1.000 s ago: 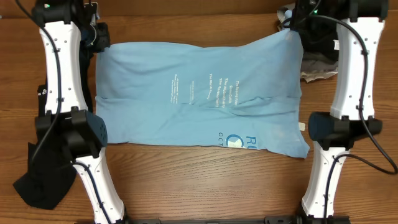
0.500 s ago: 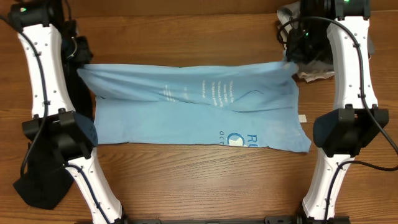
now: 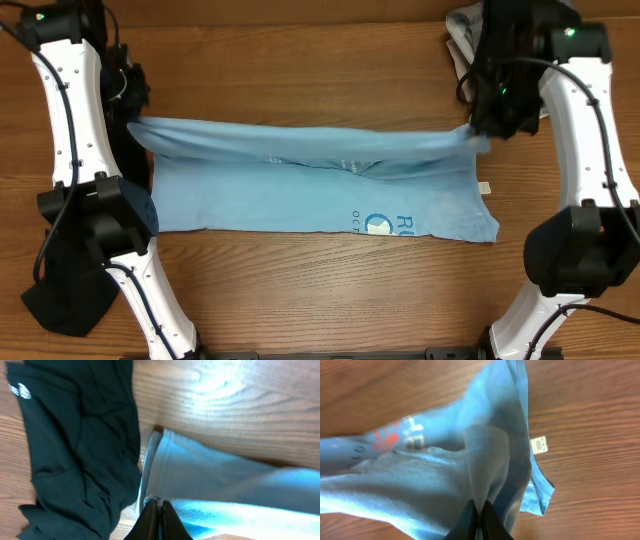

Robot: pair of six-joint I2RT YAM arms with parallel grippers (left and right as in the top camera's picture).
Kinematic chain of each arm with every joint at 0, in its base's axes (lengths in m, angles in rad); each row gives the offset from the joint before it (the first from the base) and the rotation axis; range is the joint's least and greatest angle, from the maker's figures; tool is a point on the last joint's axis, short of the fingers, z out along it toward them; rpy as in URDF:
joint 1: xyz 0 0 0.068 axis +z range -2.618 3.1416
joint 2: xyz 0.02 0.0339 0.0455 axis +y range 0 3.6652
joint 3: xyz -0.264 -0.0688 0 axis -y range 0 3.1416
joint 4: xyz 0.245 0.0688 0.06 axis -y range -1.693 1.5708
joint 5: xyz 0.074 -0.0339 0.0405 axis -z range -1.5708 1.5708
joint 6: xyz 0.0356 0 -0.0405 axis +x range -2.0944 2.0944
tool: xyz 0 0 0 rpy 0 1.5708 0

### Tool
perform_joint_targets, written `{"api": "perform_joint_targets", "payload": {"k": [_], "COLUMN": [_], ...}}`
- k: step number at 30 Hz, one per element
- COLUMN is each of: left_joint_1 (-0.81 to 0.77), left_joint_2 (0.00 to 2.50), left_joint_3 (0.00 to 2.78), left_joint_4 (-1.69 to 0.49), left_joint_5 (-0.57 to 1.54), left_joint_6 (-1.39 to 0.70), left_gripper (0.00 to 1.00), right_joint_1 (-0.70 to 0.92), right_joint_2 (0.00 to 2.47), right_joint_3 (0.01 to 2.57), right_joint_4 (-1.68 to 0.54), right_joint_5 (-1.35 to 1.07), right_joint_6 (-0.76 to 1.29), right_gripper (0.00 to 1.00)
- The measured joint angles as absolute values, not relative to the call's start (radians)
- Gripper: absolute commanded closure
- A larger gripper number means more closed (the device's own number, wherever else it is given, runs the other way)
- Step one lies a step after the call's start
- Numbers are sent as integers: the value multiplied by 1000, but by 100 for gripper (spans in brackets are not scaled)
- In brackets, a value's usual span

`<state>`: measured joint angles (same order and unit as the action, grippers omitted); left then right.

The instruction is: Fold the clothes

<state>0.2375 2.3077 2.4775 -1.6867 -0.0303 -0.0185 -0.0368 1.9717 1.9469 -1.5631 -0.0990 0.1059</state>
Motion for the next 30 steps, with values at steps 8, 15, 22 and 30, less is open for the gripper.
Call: {"api": "perform_joint_targets", "payload": {"k": [8,15,22,30], "left_joint_1": [237,219,196,197], "left_joint_2": [2290,2165,2134,2134], "left_joint_3": [2269,2019,1746,1572], "left_joint_4": [-1685,-1633,-1474,-1359], "left_joint_5": [-12,-12,-12,-35], "left_joint_6": [-15,-15,-16,-15], "left_gripper": [96,96,96,96], "right_joint_1": [-37,-37,-37,-39], "right_joint_2": [1945,1901,1900,1900], "right_joint_3": [1706,1695,1631,1509], "right_joint_4": [-1458,-1452,-1436,-1406], "right_joint_5": [-101,-101,-104,-106], "right_joint_6": [121,126,126,126], "right_gripper": [96,96,96,96]}}
